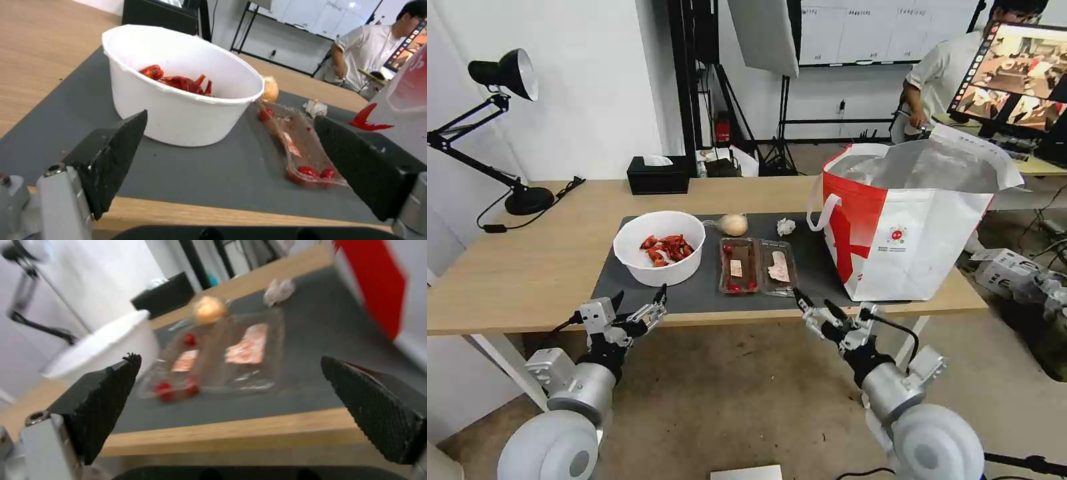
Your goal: Pick up the trash from the table and place it into the takeout bag.
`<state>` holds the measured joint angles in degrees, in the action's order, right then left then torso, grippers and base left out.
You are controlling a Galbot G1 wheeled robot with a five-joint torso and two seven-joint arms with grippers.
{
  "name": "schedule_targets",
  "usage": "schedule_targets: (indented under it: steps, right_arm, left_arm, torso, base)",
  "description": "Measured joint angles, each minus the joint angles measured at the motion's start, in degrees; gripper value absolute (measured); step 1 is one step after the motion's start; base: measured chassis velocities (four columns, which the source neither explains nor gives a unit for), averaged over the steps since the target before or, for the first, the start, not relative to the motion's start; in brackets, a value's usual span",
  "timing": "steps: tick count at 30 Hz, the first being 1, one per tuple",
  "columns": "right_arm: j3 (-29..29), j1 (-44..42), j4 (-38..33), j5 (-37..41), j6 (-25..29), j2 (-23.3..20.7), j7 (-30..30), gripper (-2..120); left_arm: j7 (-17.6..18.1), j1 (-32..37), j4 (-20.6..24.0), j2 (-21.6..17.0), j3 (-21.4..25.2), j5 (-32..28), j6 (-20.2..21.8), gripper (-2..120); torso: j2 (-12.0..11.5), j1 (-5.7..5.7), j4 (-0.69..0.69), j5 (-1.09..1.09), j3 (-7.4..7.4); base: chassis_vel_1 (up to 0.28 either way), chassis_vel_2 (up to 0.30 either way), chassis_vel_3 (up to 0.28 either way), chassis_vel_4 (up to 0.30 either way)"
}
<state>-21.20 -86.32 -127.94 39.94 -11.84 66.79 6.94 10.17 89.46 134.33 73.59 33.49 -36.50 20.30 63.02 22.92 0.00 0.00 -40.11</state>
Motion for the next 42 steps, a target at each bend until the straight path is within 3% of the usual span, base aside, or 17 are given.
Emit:
schedule_targets:
  steps: [7,21,42]
  right_arm:
    - [-1.4,-0.9,1.5,-12.6,3.0,-0.4,-0.7,100]
    - [-9.0,-1.9,3.3,-15.4,2.8,-5.1,-6.3,100]
    - [-6.8,-2.5,3.4,-13.0,2.6,-3.6,-6.4,100]
  left_arm:
    - [-0.3,0.3,-0.1,0.3,-0.2,1.7,-0.2,100]
    - [-3.2,0.9,-1.1,0.1,0.4,7.1,-1.1,100]
    - [-3.4,1.2,-1.5,0.4,0.5,7.5,-1.2,100]
  torso:
    - [0.0,0.0,0.0,0.0,0.0]
    - [0.0,0.0,0.0,0.0,0.0]
    - [0.0,0.0,0.0,0.0,0.0]
  base:
    - [0.0,0.0,0.0,0.0]
    - [0.0,0.0,0.0,0.0]
    - [0.0,0.0,0.0,0.0]
